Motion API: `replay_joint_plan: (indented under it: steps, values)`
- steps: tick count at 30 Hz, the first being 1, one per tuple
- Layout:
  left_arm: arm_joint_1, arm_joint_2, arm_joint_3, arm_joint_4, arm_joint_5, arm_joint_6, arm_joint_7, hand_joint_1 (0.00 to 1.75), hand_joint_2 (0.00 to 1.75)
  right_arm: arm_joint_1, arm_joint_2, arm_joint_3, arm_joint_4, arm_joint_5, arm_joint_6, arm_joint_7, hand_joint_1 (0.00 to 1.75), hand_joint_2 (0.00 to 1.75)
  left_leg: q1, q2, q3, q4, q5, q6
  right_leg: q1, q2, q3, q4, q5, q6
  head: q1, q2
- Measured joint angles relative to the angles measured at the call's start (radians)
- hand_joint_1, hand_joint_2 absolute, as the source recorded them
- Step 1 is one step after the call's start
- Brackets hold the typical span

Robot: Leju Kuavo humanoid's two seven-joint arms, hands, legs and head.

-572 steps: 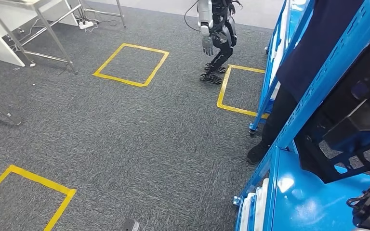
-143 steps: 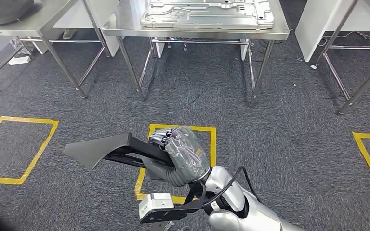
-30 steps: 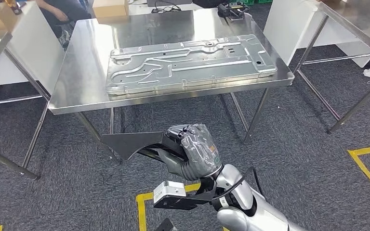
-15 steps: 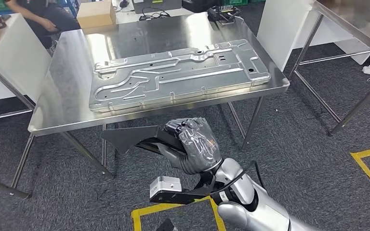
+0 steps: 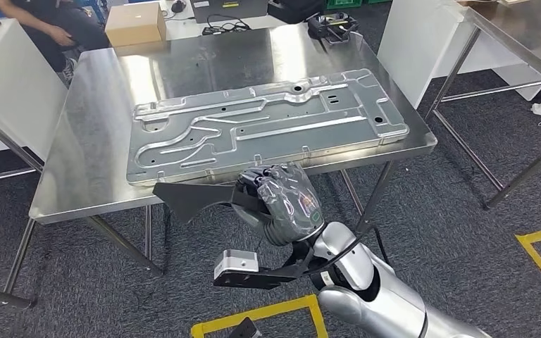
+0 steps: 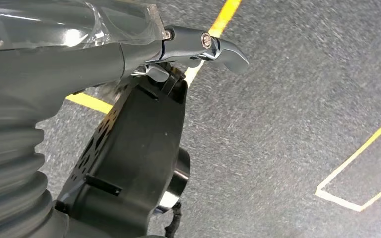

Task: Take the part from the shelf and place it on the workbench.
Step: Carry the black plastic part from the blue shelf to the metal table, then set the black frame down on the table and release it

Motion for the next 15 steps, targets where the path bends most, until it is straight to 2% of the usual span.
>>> replay_joint_plan:
  steps: [1,2,4,6,8,10,11,12,13,15]
  values:
    - [-0.001,0.000,0.000,0.000,-0.001,-0.004,0.000,0.00,1.75,-0.016,0.002,0.003,0.000,0.009,0.012,0.006,1.75,1.75,0.001,0.000,-0.002,0.013,-0.012,-0.009,0.001,0.000,0.007,-0.043,0.026,-0.004,0.000,0.000]
    - [-0.002,0.000,0.000,0.000,-0.002,-0.007,0.000,0.00,1.75,-0.034,0.004,0.005,0.001,0.019,0.025,0.014,1.75,1.75,0.000,0.000,-0.005,0.022,-0.020,-0.017,0.003,0.000,0.010,-0.065,0.035,-0.011,0.000,0.000]
    - [-0.003,0.001,0.000,0.000,-0.004,-0.013,0.001,0.00,1.75,-0.071,0.008,0.007,0.001,0.039,0.051,0.029,1.75,1.75,-0.001,0.001,-0.009,0.027,-0.026,-0.026,0.007,0.004,0.008,-0.066,0.027,-0.034,0.000,0.000]
    - [-0.004,0.001,0.000,0.000,-0.004,-0.018,0.003,0.00,1.75,-0.109,0.010,0.010,0.001,0.054,0.074,0.039,1.75,1.75,0.002,0.005,-0.014,0.040,-0.038,-0.032,0.006,0.006,0.009,-0.066,0.027,-0.048,0.000,0.000]
    - [-0.006,0.001,0.000,0.000,-0.007,-0.022,0.007,0.00,1.75,-0.145,0.013,0.011,0.002,0.067,0.098,0.048,1.75,1.75,0.006,0.010,-0.052,0.127,-0.083,-0.040,0.003,0.006,0.012,-0.067,0.025,-0.059,0.000,0.000]
    - [-0.006,0.001,0.000,0.000,-0.010,-0.024,0.009,0.00,1.75,-0.178,0.014,0.013,0.004,0.077,0.128,0.059,1.75,1.75,0.008,0.012,-0.123,0.268,-0.137,-0.046,0.003,0.006,0.014,-0.067,0.023,-0.065,0.000,0.000]
    - [-0.006,0.001,0.000,0.000,-0.012,-0.025,0.010,0.00,1.75,-0.195,0.014,0.014,0.006,0.079,0.143,0.065,1.75,1.75,0.008,0.013,-0.153,0.318,-0.147,-0.048,0.003,0.006,0.015,-0.067,0.021,-0.066,0.000,0.000]
    - [-0.005,0.001,0.000,0.000,-0.013,-0.026,0.010,0.00,1.75,-0.213,0.014,0.014,0.009,0.079,0.154,0.072,1.75,1.75,0.009,0.013,-0.166,0.331,-0.138,-0.047,0.003,0.007,0.017,-0.067,0.020,-0.066,0.000,0.000]
    - [-0.005,0.001,0.000,0.000,-0.014,-0.026,0.010,0.00,1.75,-0.231,0.014,0.014,0.011,0.078,0.164,0.078,1.75,1.75,0.009,0.014,-0.160,0.304,-0.111,-0.045,0.003,0.009,0.019,-0.067,0.018,-0.066,0.000,0.000]
    - [-0.005,0.001,0.000,0.000,-0.012,-0.029,0.010,0.00,1.75,-0.274,0.012,0.012,0.014,0.075,0.185,0.092,1.75,1.75,0.007,0.014,-0.106,0.165,-0.033,-0.033,0.003,0.012,0.026,-0.068,0.014,-0.063,0.000,0.000]
